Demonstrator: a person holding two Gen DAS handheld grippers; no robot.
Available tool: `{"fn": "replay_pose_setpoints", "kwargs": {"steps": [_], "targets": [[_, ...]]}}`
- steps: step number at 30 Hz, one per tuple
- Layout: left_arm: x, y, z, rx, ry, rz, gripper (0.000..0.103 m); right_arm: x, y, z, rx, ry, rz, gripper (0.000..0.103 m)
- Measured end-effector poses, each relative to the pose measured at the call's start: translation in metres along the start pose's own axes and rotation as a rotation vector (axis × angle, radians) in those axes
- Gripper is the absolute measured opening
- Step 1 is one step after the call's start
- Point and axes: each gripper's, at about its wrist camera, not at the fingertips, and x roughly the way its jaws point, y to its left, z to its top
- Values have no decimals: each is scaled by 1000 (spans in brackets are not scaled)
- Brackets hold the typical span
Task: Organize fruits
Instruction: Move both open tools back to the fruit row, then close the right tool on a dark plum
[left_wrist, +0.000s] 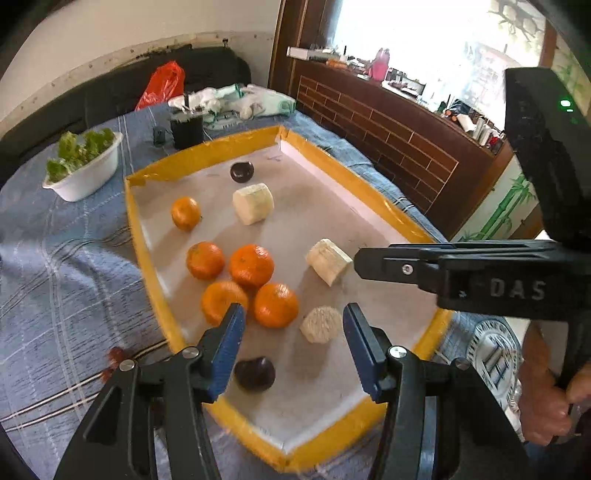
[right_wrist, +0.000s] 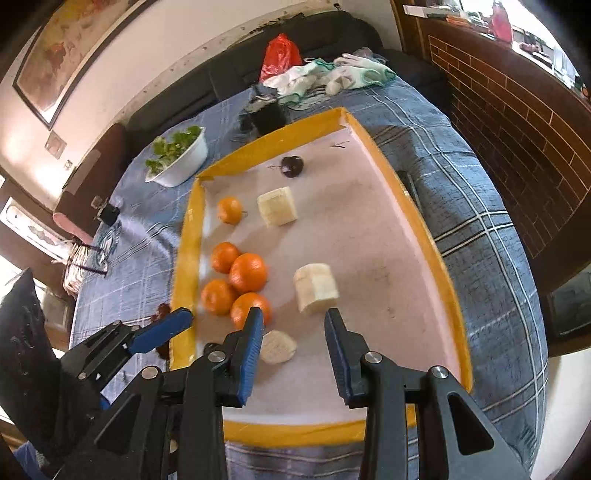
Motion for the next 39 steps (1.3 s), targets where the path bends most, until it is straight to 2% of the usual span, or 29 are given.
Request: {"fn": "replay_pose_setpoints", "kwargs": {"steps": [5,9,15,20,22,24,26,33,36,39], "targets": [[-42,29,-30,-68,-60,35,54,-4,26,-10,-39,-4,25,38],[-67,66,-64,-148,-96,126,54,3,53,-20,-77,19,54,38],[-71,120,-121,-265,-59,259,54,15,90,-31,-150,57,88,38],[-67,151,-151,-311,-49,317,54,31,128,-40,-239,103,105,38],[-72,157,-153,-335,-76,299,56,38,140,-43,-266,121,104,38],[-69,160,-154,-334,-65,291,60,44,147,-42,-282,131,103,38],[-69,157,-154,-320,-69,265,69,52,151,-37,-278,142,97,38],[-75,162,-158,-360,-101,221,69,84,164,-23,-271,185,86,38],[-74,162,-158,-360,-103,220,69,91,173,-28,-312,204,89,38],[-74,163,-159,-363,-105,216,69,100,181,-36,-369,213,55,38]]}}
